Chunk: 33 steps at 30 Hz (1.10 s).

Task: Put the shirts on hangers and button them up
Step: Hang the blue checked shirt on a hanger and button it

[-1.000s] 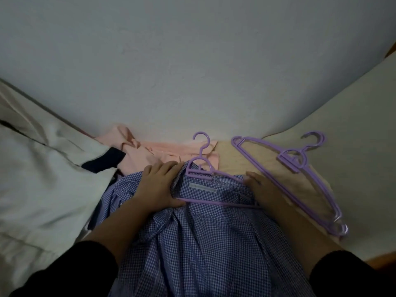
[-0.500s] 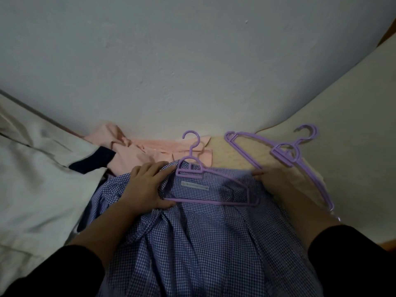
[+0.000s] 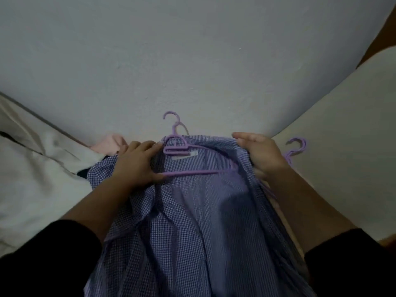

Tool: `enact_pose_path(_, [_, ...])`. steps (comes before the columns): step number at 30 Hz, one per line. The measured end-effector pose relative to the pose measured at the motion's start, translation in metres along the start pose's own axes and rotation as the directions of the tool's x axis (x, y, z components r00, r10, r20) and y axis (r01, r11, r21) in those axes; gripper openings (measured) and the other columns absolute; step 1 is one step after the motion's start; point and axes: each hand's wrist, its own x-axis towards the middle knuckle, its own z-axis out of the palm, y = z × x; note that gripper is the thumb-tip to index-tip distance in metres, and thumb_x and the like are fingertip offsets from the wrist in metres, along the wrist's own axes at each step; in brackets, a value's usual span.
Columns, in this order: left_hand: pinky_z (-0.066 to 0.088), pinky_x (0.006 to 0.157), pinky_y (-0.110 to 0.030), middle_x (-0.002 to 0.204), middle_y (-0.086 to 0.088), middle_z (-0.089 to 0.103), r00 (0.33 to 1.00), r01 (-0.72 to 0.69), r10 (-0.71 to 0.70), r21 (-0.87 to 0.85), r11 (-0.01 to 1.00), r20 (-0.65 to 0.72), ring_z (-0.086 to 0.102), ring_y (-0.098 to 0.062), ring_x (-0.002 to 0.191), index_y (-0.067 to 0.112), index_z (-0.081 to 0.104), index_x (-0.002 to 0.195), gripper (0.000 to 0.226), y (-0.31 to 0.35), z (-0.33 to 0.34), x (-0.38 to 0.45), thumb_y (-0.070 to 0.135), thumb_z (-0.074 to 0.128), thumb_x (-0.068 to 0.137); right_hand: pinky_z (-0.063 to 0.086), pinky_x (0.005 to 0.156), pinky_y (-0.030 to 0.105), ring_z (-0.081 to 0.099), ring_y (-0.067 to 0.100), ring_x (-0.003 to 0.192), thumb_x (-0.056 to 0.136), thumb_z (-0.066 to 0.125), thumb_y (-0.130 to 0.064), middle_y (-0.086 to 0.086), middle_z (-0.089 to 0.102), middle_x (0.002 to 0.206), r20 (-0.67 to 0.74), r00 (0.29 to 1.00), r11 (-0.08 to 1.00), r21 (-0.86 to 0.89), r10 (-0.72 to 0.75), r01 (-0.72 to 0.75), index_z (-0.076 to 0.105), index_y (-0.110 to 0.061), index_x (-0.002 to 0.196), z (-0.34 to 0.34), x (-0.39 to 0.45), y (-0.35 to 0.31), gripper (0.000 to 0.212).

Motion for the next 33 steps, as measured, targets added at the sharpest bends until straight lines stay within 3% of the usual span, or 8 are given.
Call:
enact_pose_path(4, [0.02,0.111,-0.045,0.154,-0.008,0.028,0.996,0.072,-0.071,-0.023,0.997,0.045,0.029,-0.029,0.137,0.024,0.029,0.149,0.098,0.028,0.008,0.0,0.074,0.06,0.07,0.055,0.066,0.026,0.062,0.018,0.071,0.094,0.045,0.004,0.01,0.064,0.086,0.212,0.975,0.965,0.234,0.069,-0.119,0.063,-0.006,0.107,0.039,-0.022,0.02,0.024])
enact_pose_path(9, [0.027,0.108,-0.05,0.154,-0.012,0.023,0.92,0.383,-0.392,-0.265,0.885,0.022,0.025,-0.034,0.139,0.023,0.029,0.148,0.085,0.069,0.041,-0.054,0.05,0.07,0.078,0.049,0.074,0.03,0.066,0.015,0.085,0.095,0.045,0.0,0.005,0.051,0.131,0.208,0.955,0.944,0.209,0.21,-0.253,0.039,-0.015,0.14,0.042,-0.047,0.092,0.047])
enact_pose_path(13, [0.038,0.099,-0.048,0.137,-0.013,0.046,0.792,0.582,-0.607,-0.38,0.719,0.063,0.045,-0.032,0.123,0.018,0.03,0.148,0.08,0.096,0.048,-0.104,0.037,0.07,0.082,0.046,0.086,0.039,0.06,0.023,0.099,0.096,0.045,-0.001,0.012,0.042,0.143,0.106,0.949,0.909,0.272,0.297,-0.315,0.029,-0.015,0.146,0.028,-0.063,0.136,0.054])
enact_pose_path(15, [0.049,0.083,-0.041,0.114,-0.003,0.061,0.745,0.607,-0.66,-0.507,0.612,0.094,0.059,-0.024,0.098,0.018,0.028,0.149,0.071,0.101,0.051,-0.115,0.024,0.064,0.088,0.044,0.094,0.043,0.056,0.025,0.105,0.097,0.044,-0.004,0.014,0.04,0.144,0.088,0.93,0.871,0.328,0.357,-0.365,0.028,-0.013,0.146,0.028,-0.068,0.147,0.052])
enact_pose_path(18, [0.044,0.054,-0.028,0.082,0.014,0.056,0.739,0.591,-0.655,-0.619,0.517,0.157,0.054,-0.009,0.063,0.02,0.029,0.147,0.058,0.115,0.057,-0.116,0.016,0.054,0.095,0.041,0.092,0.043,0.051,0.029,0.115,0.095,0.049,-0.003,0.015,0.038,0.145,0.129,0.896,0.823,0.358,0.424,-0.441,0.028,-0.011,0.145,0.038,-0.078,0.154,0.055])
enact_pose_path(21, [0.041,0.051,-0.025,0.081,0.015,0.055,0.732,0.598,-0.653,-0.641,0.481,0.192,0.053,-0.006,0.064,0.02,0.035,0.141,0.052,0.124,0.063,-0.109,0.018,0.055,0.094,0.044,0.088,0.037,0.054,0.026,0.11,0.095,0.05,-0.002,0.013,0.043,0.139,0.124,0.893,0.84,0.305,0.432,-0.449,0.03,-0.007,0.145,0.049,-0.081,0.16,0.055])
enact_pose_path(26, [0.048,0.068,-0.032,0.09,0.004,0.055,0.772,0.545,-0.629,-0.609,0.577,0.096,0.055,-0.016,0.081,0.024,0.041,0.097,0.027,0.128,0.071,-0.087,0.025,0.065,0.085,0.047,0.06,0.03,0.056,0.018,0.07,0.097,0.049,-0.01,0.006,0.061,0.085,0.076,0.929,0.919,0.14,0.362,-0.369,0.037,-0.005,0.142,0.062,-0.054,0.153,0.046])
enact_pose_path(33, [0.047,0.068,-0.037,0.081,0.006,0.047,0.789,0.549,-0.61,-0.533,0.644,0.076,0.051,-0.018,0.079,0.022,0.041,0.087,0.032,0.119,0.084,-0.056,0.029,0.072,0.081,0.044,0.048,0.028,0.051,0.015,0.054,0.095,0.055,-0.01,0.004,0.063,0.079,-0.023,0.942,0.94,0.08,0.335,-0.332,0.049,-0.005,0.134,0.087,-0.026,0.15,0.04])
